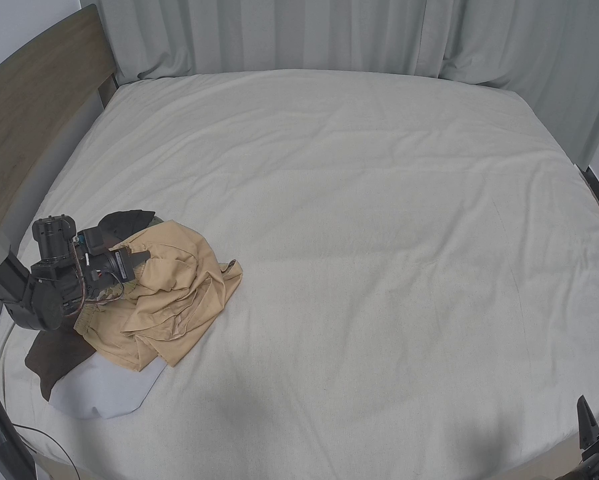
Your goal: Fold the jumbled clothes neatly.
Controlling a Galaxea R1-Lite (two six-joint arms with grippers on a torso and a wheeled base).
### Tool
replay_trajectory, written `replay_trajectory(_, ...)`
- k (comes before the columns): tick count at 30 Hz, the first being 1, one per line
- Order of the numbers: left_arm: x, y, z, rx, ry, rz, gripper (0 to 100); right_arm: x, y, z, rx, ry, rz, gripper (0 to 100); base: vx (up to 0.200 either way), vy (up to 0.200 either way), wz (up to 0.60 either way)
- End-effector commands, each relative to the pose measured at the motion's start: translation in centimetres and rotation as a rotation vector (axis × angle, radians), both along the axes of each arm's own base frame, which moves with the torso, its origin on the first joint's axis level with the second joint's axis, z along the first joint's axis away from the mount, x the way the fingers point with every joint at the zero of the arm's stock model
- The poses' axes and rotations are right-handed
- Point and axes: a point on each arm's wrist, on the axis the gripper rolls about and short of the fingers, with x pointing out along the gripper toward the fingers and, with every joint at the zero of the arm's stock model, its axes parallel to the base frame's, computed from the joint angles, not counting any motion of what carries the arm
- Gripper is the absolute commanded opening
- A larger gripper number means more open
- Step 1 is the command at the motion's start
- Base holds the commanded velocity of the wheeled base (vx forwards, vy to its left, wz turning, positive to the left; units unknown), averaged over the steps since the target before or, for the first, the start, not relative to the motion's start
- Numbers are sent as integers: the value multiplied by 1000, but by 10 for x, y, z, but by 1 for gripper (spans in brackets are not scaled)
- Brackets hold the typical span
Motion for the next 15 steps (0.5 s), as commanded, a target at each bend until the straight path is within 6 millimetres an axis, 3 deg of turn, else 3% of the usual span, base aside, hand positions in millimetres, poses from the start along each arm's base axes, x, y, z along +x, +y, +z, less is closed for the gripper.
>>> replay_trajectory(1, -1, 2, 1, -5, -2, 3, 0, 0, 0, -5, 0, 3, 0, 100, 0, 0, 0)
replay_trajectory(5, -4, 2, 9, -5, -23, 4, 0, 0, 0, -5, 0, 3, 0, 100, 0, 0, 0)
replay_trajectory(15, -45, -10, 57, -63, -110, -49, 0, 0, 0, -5, 0, 3, 0, 100, 0, 0, 0)
